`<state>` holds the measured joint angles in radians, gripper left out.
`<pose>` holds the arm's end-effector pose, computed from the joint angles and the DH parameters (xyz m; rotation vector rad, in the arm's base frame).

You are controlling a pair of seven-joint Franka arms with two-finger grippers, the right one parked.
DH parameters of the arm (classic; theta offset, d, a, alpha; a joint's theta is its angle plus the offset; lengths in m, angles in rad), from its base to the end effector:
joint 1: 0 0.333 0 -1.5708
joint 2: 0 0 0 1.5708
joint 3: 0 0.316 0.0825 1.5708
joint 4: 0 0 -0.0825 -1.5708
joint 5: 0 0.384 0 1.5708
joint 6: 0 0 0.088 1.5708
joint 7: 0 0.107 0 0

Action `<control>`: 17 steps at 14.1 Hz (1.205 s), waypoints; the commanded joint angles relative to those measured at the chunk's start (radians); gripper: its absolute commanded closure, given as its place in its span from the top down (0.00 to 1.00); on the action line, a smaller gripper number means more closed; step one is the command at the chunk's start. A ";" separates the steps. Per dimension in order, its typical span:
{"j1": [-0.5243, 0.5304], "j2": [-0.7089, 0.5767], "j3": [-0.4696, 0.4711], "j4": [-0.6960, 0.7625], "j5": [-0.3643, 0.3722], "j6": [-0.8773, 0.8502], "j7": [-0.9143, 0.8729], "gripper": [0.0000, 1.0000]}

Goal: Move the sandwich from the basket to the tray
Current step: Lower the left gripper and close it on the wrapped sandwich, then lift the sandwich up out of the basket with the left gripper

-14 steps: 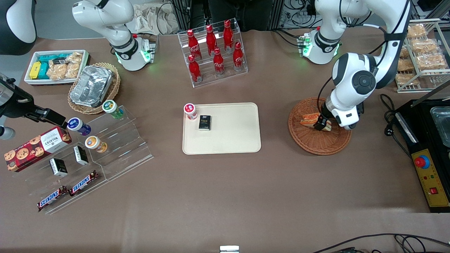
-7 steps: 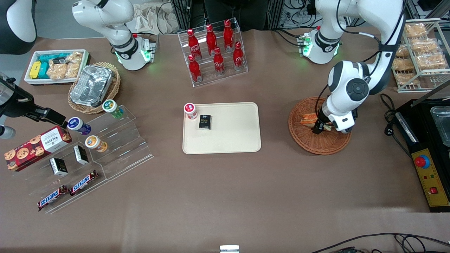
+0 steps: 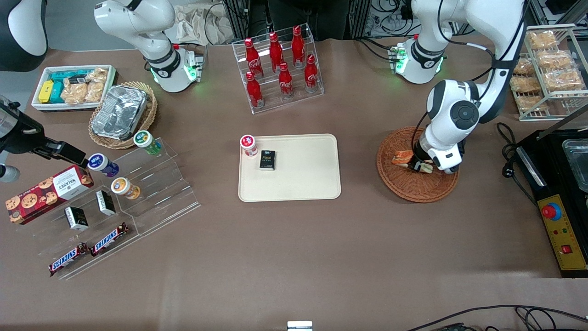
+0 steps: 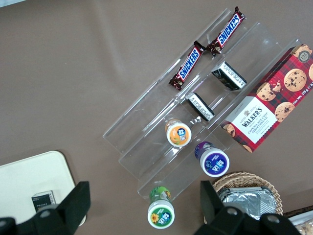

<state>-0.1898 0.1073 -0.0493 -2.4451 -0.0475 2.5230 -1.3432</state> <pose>0.4690 -0.1141 0.2555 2.6399 1.6984 -0.0684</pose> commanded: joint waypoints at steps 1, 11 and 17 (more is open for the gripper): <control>-0.002 -0.096 0.000 -0.009 0.005 -0.039 0.024 0.00; 0.001 -0.190 -0.001 0.494 0.005 -0.750 0.456 0.00; -0.013 -0.225 -0.026 0.543 -0.100 -0.829 0.825 0.00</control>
<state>-0.1927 -0.1044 -0.0557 -1.9126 -0.1266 1.7190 -0.5969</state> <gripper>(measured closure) 0.797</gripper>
